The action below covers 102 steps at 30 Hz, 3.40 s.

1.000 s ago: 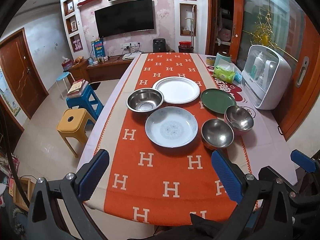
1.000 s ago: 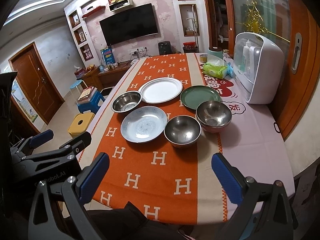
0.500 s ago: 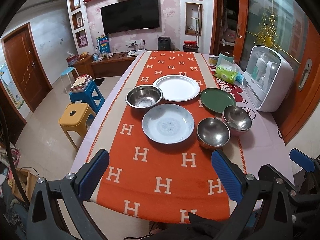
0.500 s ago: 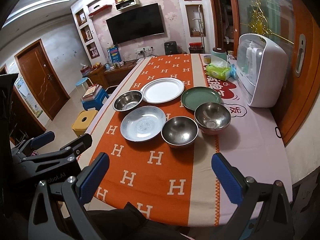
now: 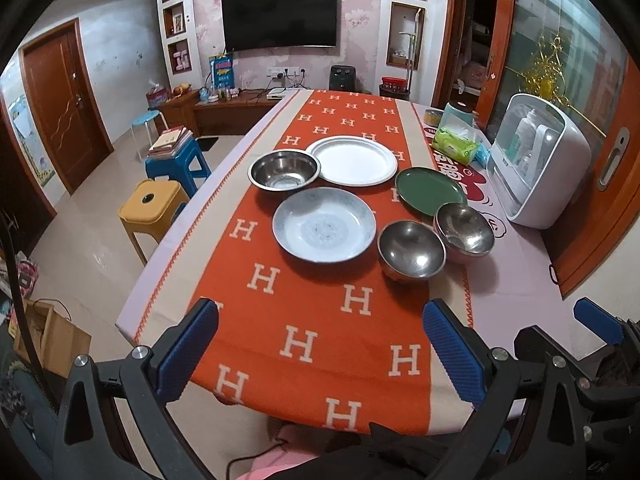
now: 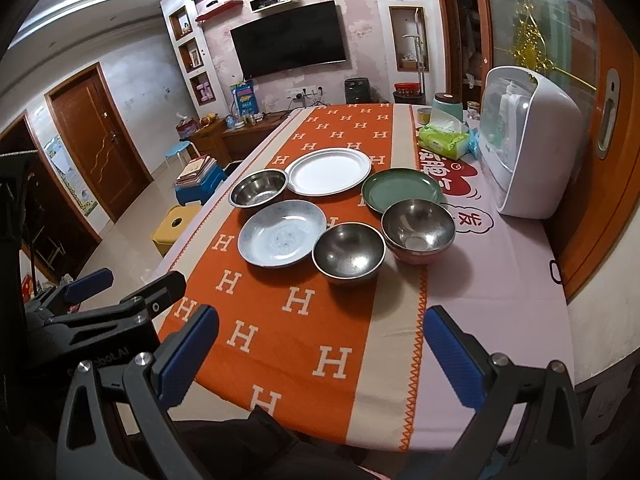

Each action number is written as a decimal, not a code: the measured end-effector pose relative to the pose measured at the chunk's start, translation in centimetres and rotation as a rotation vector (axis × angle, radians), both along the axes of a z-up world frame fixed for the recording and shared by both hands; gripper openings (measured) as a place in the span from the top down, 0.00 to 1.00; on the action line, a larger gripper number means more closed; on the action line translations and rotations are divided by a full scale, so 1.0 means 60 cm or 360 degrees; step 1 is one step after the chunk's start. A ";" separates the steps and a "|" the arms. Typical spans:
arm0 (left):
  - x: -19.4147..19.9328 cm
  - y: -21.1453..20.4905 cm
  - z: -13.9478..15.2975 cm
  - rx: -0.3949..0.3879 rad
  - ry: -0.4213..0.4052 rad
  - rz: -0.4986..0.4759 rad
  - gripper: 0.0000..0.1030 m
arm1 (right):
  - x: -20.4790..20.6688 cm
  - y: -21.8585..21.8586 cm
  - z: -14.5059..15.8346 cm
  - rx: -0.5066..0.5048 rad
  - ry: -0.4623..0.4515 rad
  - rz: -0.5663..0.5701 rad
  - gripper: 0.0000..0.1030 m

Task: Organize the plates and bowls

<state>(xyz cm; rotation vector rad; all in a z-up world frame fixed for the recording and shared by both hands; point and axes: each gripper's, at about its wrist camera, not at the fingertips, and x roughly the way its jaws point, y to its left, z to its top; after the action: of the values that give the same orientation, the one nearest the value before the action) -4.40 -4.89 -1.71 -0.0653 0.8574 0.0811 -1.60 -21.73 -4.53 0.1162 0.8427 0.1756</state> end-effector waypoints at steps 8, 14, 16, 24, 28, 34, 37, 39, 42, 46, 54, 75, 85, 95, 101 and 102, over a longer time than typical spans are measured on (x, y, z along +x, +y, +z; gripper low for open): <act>-0.011 -0.007 -0.003 -0.0011 0.0041 0.0032 0.02 | 0.009 -0.020 -0.010 0.0080 0.0047 0.0000 0.01; 0.011 -0.006 -0.007 -0.0041 0.0077 0.0010 0.01 | 0.020 -0.034 -0.012 0.0096 0.0055 -0.0031 0.01; 0.021 -0.008 -0.010 -0.0029 0.0109 0.0003 0.01 | 0.026 -0.041 -0.010 0.0107 0.0042 -0.0049 0.01; 0.071 0.006 -0.032 -0.0018 0.0248 -0.0033 0.01 | 0.081 -0.052 -0.008 0.0198 0.0034 -0.0113 0.01; 0.118 0.022 -0.035 -0.0056 0.0317 -0.0091 0.01 | 0.116 -0.054 -0.004 0.0256 0.0032 -0.0137 0.01; 0.196 0.045 -0.022 -0.0046 0.0337 -0.0207 0.01 | 0.181 -0.051 0.004 0.0385 0.0040 -0.0186 0.01; 0.244 0.066 -0.006 -0.0052 0.0322 -0.0240 0.01 | 0.215 -0.045 0.006 0.0458 0.0054 -0.0228 0.01; 0.278 0.080 0.006 -0.0037 0.0307 -0.0265 0.01 | 0.243 -0.038 0.006 0.0487 0.0066 -0.0251 0.01; 0.332 0.102 0.025 0.0015 0.0269 -0.0298 0.01 | 0.284 -0.026 0.003 0.0500 0.0072 -0.0296 0.01; 0.412 0.128 0.045 0.0138 0.0220 -0.0344 0.01 | 0.336 -0.010 -0.001 0.0530 0.0066 -0.0333 0.01; 0.561 0.176 0.060 0.0183 0.0165 -0.0410 0.01 | 0.442 0.015 -0.011 0.0560 0.0026 -0.0408 0.01; 0.851 0.255 -0.117 -0.0181 0.0330 -0.0542 0.01 | 0.614 0.038 -0.130 0.0618 0.0322 -0.0768 0.01; 0.914 0.231 -0.250 -0.0389 0.0431 -0.0601 0.02 | 0.650 0.037 -0.243 0.0688 0.0553 -0.0855 0.15; 0.942 0.211 -0.323 -0.0440 0.0582 -0.0601 0.15 | 0.676 0.049 -0.314 0.0690 0.0686 -0.0856 0.46; 0.951 0.197 -0.349 -0.0460 0.0664 -0.0603 0.37 | 0.678 0.045 -0.334 0.0681 0.0697 -0.0872 0.61; 0.953 0.196 -0.353 -0.0465 0.0679 -0.0599 0.40 | 0.679 0.044 -0.337 0.0681 0.0693 -0.0875 0.64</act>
<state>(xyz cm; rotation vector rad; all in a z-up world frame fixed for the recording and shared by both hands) 52.77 6.89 -22.89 -0.1631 1.2899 -0.3976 39.11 -19.10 -24.77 0.8013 1.1634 -0.1995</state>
